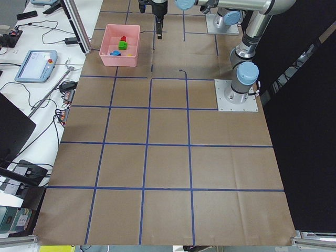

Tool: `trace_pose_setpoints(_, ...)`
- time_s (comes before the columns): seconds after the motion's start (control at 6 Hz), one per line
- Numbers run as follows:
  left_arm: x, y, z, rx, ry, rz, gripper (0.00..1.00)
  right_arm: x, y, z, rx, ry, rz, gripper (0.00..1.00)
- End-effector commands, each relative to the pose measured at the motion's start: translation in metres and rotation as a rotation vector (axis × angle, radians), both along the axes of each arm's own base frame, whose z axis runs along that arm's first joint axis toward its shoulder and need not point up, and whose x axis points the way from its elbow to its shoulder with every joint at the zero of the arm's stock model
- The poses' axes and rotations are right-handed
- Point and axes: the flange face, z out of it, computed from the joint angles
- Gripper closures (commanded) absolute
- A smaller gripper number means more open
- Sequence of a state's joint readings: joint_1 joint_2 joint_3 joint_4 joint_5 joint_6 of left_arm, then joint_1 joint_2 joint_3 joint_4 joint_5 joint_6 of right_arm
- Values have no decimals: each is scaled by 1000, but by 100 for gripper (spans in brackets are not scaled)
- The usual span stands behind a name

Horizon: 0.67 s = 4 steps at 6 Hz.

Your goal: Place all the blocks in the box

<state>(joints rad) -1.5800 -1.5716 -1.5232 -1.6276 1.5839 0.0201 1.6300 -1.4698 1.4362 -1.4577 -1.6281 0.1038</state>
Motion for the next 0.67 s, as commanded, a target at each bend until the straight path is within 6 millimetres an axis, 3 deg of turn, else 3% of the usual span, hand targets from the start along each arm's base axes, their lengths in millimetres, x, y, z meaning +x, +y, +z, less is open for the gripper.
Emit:
trace_pose_setpoints(0.0,0,0,1,-2,1,0,1,0,4,0,14,-3,1,0)
trace_pose_setpoints(0.5,0,0,1,-2,1,0,1,0,5,0,15,-3,6,0)
